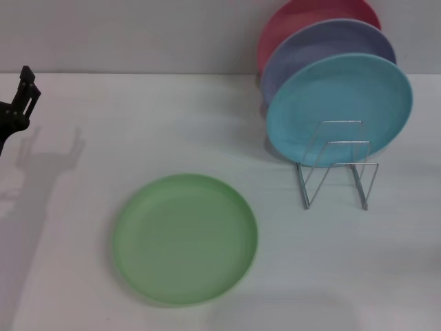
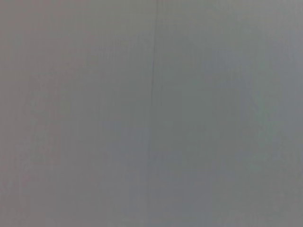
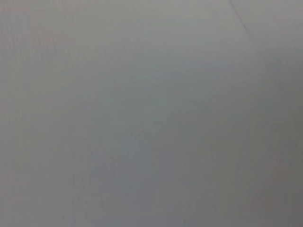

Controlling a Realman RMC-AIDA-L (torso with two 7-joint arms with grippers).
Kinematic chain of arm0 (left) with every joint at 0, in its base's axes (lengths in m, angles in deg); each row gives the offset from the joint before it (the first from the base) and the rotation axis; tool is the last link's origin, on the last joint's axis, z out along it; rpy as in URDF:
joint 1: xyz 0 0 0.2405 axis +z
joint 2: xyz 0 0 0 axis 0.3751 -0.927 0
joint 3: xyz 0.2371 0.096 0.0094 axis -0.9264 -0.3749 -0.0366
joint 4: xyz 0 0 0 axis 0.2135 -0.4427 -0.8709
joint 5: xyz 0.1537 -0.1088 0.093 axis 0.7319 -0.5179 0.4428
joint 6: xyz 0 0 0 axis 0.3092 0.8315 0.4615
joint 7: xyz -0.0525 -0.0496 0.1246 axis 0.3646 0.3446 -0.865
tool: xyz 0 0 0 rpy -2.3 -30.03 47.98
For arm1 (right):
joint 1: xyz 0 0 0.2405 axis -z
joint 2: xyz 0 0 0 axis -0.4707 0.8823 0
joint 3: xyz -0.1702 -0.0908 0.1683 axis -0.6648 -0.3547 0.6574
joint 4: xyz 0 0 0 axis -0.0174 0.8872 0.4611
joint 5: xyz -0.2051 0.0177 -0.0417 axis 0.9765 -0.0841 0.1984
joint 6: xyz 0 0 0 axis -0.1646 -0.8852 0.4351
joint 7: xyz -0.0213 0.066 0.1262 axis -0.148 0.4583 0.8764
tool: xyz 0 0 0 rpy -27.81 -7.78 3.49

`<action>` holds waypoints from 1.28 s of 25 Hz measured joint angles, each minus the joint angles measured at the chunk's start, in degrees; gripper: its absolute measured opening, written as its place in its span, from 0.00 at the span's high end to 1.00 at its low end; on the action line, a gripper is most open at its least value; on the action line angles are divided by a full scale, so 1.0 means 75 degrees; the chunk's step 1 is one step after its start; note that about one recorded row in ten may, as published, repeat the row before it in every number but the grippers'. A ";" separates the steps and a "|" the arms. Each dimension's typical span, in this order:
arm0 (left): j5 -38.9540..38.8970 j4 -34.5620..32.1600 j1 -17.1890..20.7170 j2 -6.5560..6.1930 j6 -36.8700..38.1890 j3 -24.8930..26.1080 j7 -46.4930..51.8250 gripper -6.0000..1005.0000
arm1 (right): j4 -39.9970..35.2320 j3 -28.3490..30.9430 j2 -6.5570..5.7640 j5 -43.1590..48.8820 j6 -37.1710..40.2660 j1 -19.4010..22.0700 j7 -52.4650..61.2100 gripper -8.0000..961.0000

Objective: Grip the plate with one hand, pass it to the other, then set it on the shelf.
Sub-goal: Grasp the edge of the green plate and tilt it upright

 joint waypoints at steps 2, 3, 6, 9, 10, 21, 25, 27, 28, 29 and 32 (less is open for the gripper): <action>0.0001 0.0019 -0.0012 -0.0001 -0.0122 0.0154 -0.0288 0.19 | 0.0000 0.0000 0.0000 0.0000 0.0000 -0.0007 -0.0002 0.28; -0.0001 0.0022 -0.0027 0.0005 -0.0258 0.0300 -0.0545 0.19 | 0.0000 0.0000 0.0000 0.0000 0.0000 -0.0019 -0.0004 0.28; -0.0002 0.0018 -0.0108 0.0032 -0.0785 0.0758 -0.1350 0.19 | 0.0000 0.0001 0.0001 0.0000 -0.0005 -0.0048 -0.0004 0.28; 0.0000 0.0017 -0.0244 0.0041 -0.1360 0.1131 -0.1784 0.19 | 0.0000 0.0001 0.0008 0.0000 -0.0056 -0.0067 -0.0004 0.28; -0.0001 0.0024 -0.0276 0.0035 -0.1499 0.1236 -0.1815 0.19 | 0.0000 0.0000 0.0011 0.0000 -0.0069 -0.0071 -0.0004 0.28; 0.0251 -0.0290 -0.0191 -0.0100 -0.2096 0.1382 0.0217 0.19 | 0.0000 -0.0012 0.0024 -0.0001 -0.0083 -0.0072 -0.0005 0.28; 0.0820 -0.0882 -0.0084 -0.0275 -0.2718 0.1450 0.0979 0.19 | 0.0000 -0.0012 0.0024 -0.0001 -0.0083 -0.0074 -0.0004 0.28; 0.0955 -0.1178 -0.0015 -0.0302 -0.2993 0.1560 0.0888 0.19 | 0.0000 -0.0012 0.0022 -0.0001 -0.0083 -0.0075 -0.0004 0.28; 0.0999 -0.1269 0.0003 -0.0293 -0.3087 0.1656 0.0709 0.19 | 0.0000 -0.0012 0.0020 -0.0001 -0.0083 -0.0076 -0.0005 0.28; 0.1016 -0.1283 0.0000 -0.0257 -0.3116 0.1793 0.0457 0.19 | 0.0000 -0.0012 0.0019 -0.0001 -0.0083 -0.0077 -0.0004 0.28; 0.1048 -0.1180 -0.0074 -0.0045 -0.3067 0.2267 -0.0872 0.19 | -0.0001 -0.0012 0.0025 -0.0001 -0.0083 -0.0079 -0.0004 0.28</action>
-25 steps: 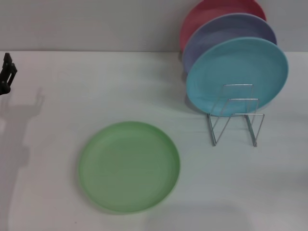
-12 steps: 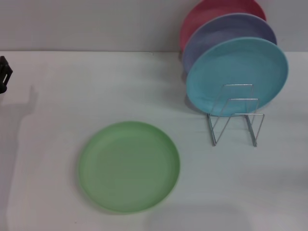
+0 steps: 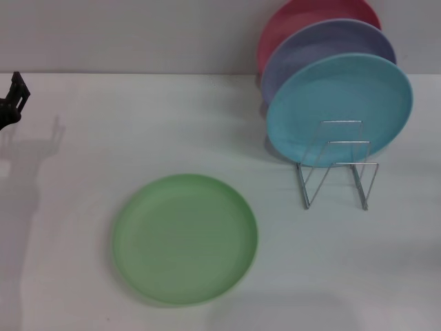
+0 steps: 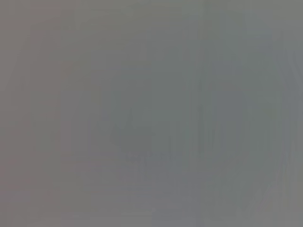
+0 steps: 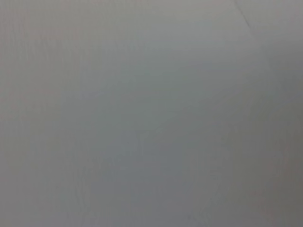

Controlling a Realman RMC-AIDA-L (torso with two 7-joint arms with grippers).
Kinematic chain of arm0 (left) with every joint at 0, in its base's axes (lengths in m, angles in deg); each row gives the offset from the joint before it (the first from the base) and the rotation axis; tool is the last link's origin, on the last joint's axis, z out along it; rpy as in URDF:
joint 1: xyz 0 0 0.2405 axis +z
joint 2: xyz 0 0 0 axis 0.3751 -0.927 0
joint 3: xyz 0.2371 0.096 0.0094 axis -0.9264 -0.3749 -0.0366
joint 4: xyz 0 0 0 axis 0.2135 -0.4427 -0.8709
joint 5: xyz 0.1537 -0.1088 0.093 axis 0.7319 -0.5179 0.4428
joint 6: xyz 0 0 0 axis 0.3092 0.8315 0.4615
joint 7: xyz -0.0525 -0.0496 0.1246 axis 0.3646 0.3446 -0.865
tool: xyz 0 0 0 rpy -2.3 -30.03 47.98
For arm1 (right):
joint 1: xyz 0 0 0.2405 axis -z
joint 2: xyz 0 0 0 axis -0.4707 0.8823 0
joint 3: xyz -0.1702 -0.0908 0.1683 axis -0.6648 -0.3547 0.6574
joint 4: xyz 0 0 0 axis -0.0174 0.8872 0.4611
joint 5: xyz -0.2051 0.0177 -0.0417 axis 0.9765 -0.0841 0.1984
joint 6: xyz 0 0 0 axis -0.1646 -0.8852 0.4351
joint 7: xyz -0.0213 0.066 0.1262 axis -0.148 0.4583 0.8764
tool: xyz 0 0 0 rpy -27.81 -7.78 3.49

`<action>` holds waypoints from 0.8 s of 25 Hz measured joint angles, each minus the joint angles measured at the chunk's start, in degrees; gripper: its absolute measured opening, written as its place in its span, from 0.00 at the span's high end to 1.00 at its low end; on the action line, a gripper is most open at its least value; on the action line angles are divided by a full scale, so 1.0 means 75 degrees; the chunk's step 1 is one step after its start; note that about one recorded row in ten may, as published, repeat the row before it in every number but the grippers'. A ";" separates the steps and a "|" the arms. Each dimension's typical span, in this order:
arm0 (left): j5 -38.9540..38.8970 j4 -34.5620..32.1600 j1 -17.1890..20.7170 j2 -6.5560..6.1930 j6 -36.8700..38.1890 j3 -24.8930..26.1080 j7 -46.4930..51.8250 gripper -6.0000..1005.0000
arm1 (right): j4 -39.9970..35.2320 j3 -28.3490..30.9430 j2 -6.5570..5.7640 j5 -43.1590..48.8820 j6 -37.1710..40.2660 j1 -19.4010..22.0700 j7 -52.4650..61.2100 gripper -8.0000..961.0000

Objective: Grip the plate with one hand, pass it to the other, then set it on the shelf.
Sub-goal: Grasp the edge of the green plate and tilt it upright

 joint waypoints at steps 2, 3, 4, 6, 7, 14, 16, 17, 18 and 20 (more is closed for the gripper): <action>-0.0045 0.0041 -0.0034 0.0073 0.0062 0.0139 -0.1246 0.20 | 0.0000 0.0000 0.0001 0.0000 0.0001 -0.0002 0.0000 0.28; -0.0045 0.0041 -0.0034 0.0073 0.0062 0.0139 -0.1246 0.20 | 0.0000 0.0000 0.0001 0.0000 0.0001 -0.0002 0.0000 0.28; -0.0064 0.0047 -0.0039 0.0075 0.0067 0.0179 -0.1567 0.20 | 0.0001 0.0000 0.0001 0.0000 0.0001 -0.0003 0.0000 0.28; -0.0098 0.0049 -0.0040 0.0080 0.0005 0.0421 -0.2216 0.20 | 0.0000 0.0001 0.0000 0.0000 0.0001 -0.0004 0.0000 0.28; -0.0105 0.0049 -0.0040 0.0081 -0.0020 0.0491 -0.2360 0.20 | 0.0000 0.0001 -0.0001 0.0000 0.0001 -0.0004 0.0000 0.28; -0.1507 -0.0671 -0.0163 0.0067 -0.2705 0.2119 -0.4041 0.20 | 0.0023 0.0001 -0.0001 0.0000 0.0001 -0.0041 0.0000 0.28; -0.1714 -0.1152 -0.0135 0.0025 -0.3936 0.2635 -0.4017 0.20 | 0.0024 0.0000 -0.0001 0.0000 0.0001 -0.0058 0.0000 0.28; -0.1714 -0.1152 -0.0135 0.0025 -0.3936 0.2635 -0.4017 0.20 | 0.0024 0.0002 -0.0001 0.0000 0.0001 -0.0065 0.0000 0.28; -0.1738 -0.2046 0.0161 0.0015 -0.5127 0.2919 -0.3721 0.20 | 0.0024 0.0001 -0.0001 0.0000 0.0001 -0.0070 0.0000 0.28; -0.1739 -0.2699 0.0399 0.0009 -0.5729 0.2916 -0.3525 0.20 | 0.0024 0.0000 -0.0001 0.0000 0.0001 -0.0076 0.0000 0.28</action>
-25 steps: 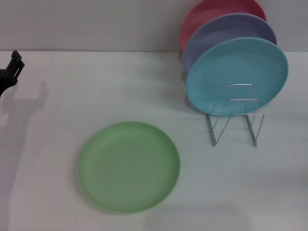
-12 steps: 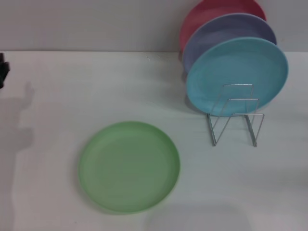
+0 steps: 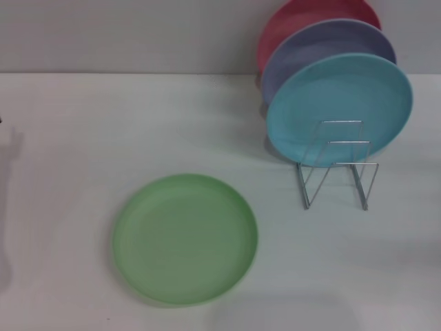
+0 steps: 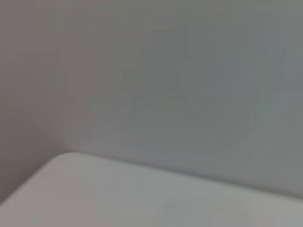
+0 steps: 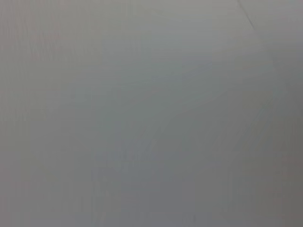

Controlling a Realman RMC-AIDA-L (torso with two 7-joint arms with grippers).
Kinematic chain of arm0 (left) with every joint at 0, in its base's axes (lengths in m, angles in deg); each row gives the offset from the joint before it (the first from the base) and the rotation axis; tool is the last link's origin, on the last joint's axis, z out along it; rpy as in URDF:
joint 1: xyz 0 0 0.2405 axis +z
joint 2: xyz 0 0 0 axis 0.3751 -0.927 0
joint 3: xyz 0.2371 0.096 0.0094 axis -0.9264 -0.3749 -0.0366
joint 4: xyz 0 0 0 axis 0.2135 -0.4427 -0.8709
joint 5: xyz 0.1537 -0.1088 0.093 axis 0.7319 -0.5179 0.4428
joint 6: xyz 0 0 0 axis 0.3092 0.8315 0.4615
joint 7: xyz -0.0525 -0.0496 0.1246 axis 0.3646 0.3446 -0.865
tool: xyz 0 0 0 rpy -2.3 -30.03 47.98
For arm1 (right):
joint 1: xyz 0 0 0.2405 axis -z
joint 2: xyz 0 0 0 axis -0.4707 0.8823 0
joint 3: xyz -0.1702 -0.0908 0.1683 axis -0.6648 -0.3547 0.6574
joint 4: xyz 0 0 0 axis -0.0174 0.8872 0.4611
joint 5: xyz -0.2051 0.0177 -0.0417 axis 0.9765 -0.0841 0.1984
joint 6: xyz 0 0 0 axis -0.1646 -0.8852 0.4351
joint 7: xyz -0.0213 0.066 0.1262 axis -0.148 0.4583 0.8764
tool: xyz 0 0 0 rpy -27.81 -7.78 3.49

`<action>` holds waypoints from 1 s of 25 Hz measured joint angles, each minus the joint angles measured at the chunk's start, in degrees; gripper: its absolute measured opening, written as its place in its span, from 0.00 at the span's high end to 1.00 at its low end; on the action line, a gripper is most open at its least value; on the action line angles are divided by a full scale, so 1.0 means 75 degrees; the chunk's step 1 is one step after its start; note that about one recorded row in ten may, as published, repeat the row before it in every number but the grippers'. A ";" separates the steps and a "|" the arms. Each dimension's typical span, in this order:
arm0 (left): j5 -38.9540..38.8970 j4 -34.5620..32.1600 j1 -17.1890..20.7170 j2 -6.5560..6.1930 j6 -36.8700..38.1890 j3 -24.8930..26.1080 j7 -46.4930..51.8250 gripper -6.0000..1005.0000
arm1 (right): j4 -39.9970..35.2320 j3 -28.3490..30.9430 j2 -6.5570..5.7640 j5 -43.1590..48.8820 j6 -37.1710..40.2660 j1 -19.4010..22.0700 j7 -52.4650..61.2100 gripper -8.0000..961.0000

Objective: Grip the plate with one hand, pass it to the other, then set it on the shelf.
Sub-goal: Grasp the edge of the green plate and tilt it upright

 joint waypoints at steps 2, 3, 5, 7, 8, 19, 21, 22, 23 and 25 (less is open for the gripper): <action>0.0000 -0.1082 0.0366 -0.0004 -0.0869 -0.0078 0.0147 0.20 | 0.0001 0.0001 0.0000 0.0000 -0.0001 -0.0003 0.0000 0.28; -0.0002 -0.1627 0.0508 -0.0004 -0.1302 -0.0103 0.0168 0.20 | 0.0005 0.0000 0.0000 0.0000 -0.0003 -0.0003 0.0000 0.28; -0.0087 -0.2589 0.0704 -0.0005 -0.2442 -0.0101 0.0153 0.20 | 0.0009 0.0001 0.0000 0.0000 -0.0004 -0.0003 0.0000 0.28; -0.0211 -0.3190 0.0782 -0.0005 -0.3341 -0.0067 0.0109 0.20 | 0.0011 -0.0003 0.0000 0.0000 -0.0002 -0.0009 0.0000 0.28; -0.0266 -0.3433 0.0800 -0.0004 -0.3732 -0.0051 0.0091 0.20 | 0.0012 -0.0019 0.0001 0.0001 0.0019 -0.0012 0.0000 0.28; -0.0489 -0.4525 0.0268 -0.0004 -0.7496 0.0403 0.0005 0.20 | -0.0125 -0.0576 -0.0028 0.0023 0.0199 -0.0208 0.0000 0.28; -0.0502 -0.4587 0.0024 -0.0003 -0.8403 0.0661 -0.0001 0.20 | -0.0205 -0.0655 -0.0035 0.0025 0.0159 -0.0256 0.0000 0.28; -0.0506 -0.4619 -0.0190 -0.0003 -0.9282 0.0983 -0.0006 0.20 | -0.0274 -0.0685 -0.0041 0.0025 0.0127 -0.0292 0.0000 0.28; -0.0506 -0.4619 -0.0190 -0.0003 -0.9282 0.0983 -0.0006 0.20 | -0.0274 -0.0685 -0.0041 0.0025 0.0127 -0.0292 0.0000 0.28; -0.0504 -0.4630 -0.0375 -0.0003 -1.0261 0.1347 -0.0008 0.20 | -0.0319 -0.0689 -0.0043 0.0025 0.0123 -0.0304 0.0000 0.28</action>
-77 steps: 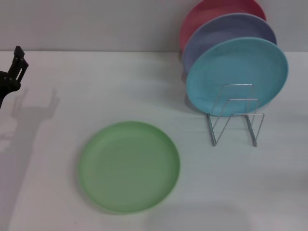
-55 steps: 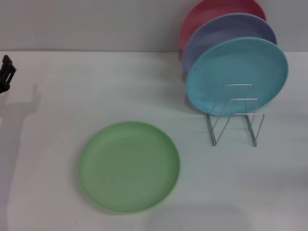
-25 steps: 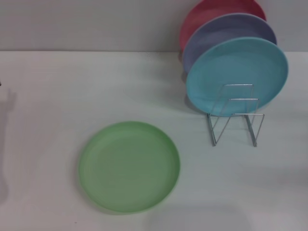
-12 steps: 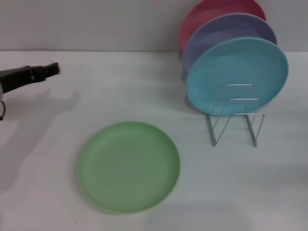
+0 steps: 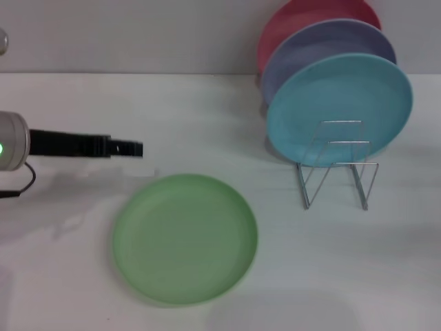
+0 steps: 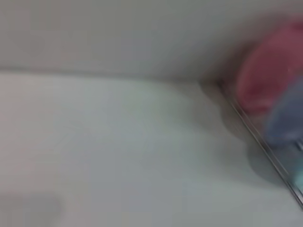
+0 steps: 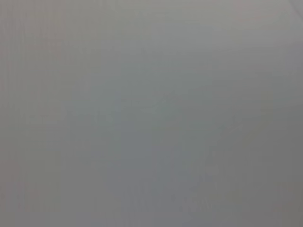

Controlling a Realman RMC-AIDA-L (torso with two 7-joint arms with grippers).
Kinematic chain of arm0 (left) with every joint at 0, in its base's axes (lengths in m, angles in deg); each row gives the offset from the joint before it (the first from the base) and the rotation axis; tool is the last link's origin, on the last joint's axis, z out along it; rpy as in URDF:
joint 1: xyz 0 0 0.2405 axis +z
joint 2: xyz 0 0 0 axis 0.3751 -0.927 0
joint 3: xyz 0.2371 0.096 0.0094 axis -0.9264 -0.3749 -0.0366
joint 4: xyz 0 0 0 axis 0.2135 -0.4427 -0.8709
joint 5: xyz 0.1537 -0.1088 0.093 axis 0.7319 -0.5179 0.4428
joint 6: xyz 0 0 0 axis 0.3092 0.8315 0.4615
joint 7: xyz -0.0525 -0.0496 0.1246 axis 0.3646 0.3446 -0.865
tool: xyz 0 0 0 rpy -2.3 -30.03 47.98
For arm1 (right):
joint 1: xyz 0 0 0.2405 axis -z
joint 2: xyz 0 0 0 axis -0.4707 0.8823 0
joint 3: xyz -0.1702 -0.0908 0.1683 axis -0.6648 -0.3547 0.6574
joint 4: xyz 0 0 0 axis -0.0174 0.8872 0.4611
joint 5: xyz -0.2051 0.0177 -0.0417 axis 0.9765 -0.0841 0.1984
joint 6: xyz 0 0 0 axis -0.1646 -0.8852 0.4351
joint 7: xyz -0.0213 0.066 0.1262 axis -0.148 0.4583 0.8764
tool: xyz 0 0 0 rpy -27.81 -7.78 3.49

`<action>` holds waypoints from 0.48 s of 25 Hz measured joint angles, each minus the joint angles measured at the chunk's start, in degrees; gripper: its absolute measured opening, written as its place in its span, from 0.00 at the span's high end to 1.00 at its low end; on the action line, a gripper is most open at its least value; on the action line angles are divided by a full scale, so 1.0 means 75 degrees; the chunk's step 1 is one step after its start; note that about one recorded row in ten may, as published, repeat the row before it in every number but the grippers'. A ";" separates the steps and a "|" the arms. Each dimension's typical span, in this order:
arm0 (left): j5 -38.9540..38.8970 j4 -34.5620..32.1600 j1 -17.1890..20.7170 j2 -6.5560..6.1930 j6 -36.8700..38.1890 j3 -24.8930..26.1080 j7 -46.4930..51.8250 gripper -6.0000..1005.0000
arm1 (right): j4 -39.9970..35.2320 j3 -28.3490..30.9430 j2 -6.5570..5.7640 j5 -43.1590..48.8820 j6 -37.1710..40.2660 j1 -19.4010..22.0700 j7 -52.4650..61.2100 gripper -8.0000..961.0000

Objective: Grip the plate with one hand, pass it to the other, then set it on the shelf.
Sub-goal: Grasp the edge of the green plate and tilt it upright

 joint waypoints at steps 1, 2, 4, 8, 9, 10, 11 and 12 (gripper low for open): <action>0.0005 -0.0002 -0.0044 -0.0001 -0.0323 0.0100 0.0022 0.20 | -0.0013 -0.0001 -0.0001 0.0000 0.0004 -0.0001 0.0000 0.28; 0.0029 -0.0002 -0.0070 -0.0001 -0.0572 0.0159 0.0063 0.20 | -0.0028 -0.0002 -0.0001 0.0000 0.0016 -0.0001 0.0000 0.28; 0.0145 0.0005 -0.0088 -0.0001 -0.0901 0.0189 0.0211 0.20 | -0.0065 -0.0004 -0.0003 0.0000 0.0037 -0.0001 0.0000 0.28; 0.0709 0.0011 -0.0128 -0.0001 -0.1234 0.0196 0.0674 0.20 | -0.0101 -0.0008 -0.0005 0.0000 0.0044 0.0000 0.0000 0.28; 0.1130 0.0011 -0.0176 -0.0001 -0.1360 0.0191 0.0979 0.20 | -0.0154 -0.0010 -0.0011 -0.0002 0.0027 0.0001 0.0000 0.28; 0.1130 0.0011 -0.0176 -0.0001 -0.1360 0.0191 0.0979 0.20 | -0.0154 -0.0010 -0.0011 -0.0002 0.0027 0.0001 0.0000 0.28; 0.1246 0.0010 -0.0194 -0.0001 -0.1399 0.0175 0.1072 0.20 | -0.0184 -0.0011 -0.0014 -0.0004 0.0010 0.0001 0.0000 0.28; 0.1376 0.0006 -0.0220 0.0000 -0.1460 0.0143 0.1191 0.20 | -0.0213 -0.0012 -0.0015 -0.0005 -0.0008 0.0001 0.0000 0.28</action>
